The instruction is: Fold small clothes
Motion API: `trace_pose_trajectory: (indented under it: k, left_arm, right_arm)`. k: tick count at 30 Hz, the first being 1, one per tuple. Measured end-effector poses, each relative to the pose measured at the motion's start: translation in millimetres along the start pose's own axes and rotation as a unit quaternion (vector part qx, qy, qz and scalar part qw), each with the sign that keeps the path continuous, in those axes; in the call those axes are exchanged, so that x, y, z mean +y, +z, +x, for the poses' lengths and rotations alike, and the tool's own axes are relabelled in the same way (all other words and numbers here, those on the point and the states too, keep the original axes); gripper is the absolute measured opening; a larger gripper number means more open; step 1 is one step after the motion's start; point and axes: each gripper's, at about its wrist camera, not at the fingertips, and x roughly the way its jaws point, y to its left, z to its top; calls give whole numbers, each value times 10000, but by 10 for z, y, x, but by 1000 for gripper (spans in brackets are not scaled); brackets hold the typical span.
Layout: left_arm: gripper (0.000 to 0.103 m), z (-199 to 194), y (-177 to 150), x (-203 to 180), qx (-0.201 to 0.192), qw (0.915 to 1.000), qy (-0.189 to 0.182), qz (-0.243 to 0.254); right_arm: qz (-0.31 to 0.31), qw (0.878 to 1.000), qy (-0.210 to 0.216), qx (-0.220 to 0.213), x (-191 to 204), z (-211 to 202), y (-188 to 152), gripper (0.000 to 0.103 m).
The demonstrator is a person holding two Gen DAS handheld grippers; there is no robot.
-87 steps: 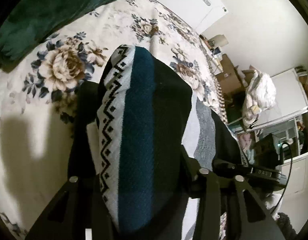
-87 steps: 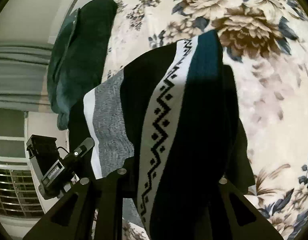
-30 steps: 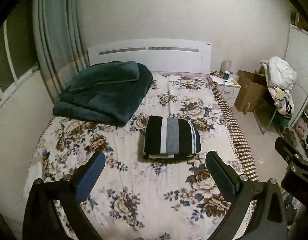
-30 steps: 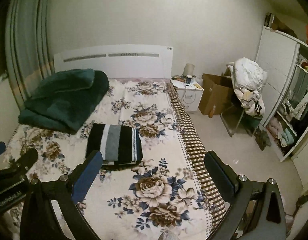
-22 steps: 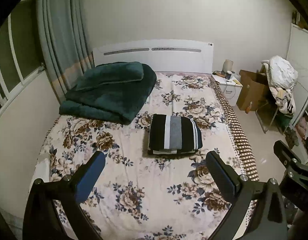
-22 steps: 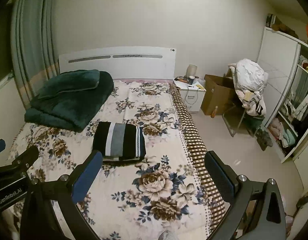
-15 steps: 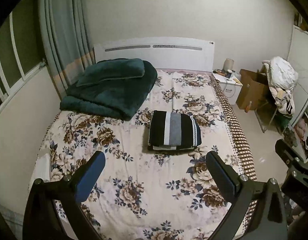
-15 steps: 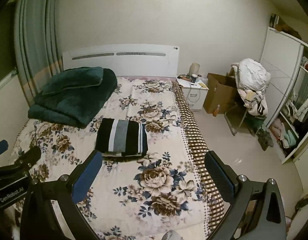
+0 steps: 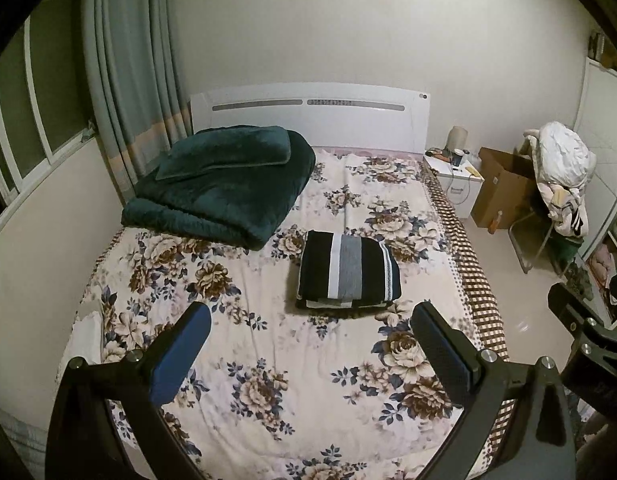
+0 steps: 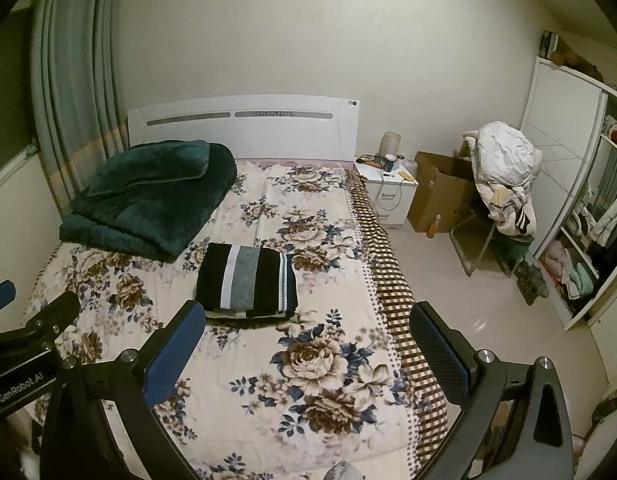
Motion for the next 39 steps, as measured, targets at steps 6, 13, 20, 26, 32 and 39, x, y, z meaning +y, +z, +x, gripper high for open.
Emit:
trace_pose_trajectory:
  k: [6, 13, 20, 26, 32, 39]
  left_arm:
    - [103, -35, 37, -10, -18, 10000, -22, 10]
    - [103, -41, 39, -13, -31, 10000, -19, 0]
    - [103, -56, 36, -19, -44, 10000, -17, 3]
    - [103, -60, 45, -18, -42, 10000, -29, 3]
    - [103, -65, 43, -14, -64, 10000, -14, 11]
    - [103, -151, 82, -5, -141, 9999, 54, -12]
  right_arm:
    - [11, 10000, 29, -22, 20, -32, 46, 103]
    - [24, 10000, 50, -14, 39, -62, 60, 103]
    - [47, 9999, 87, -43, 75, -106, 99, 103]
    - [44, 9999, 102, -66, 96, -132, 126, 103]
    - [55, 9999, 112, -62, 113, -156, 107, 103]
    - [64, 9999, 119, -64, 116, -159, 104, 103]
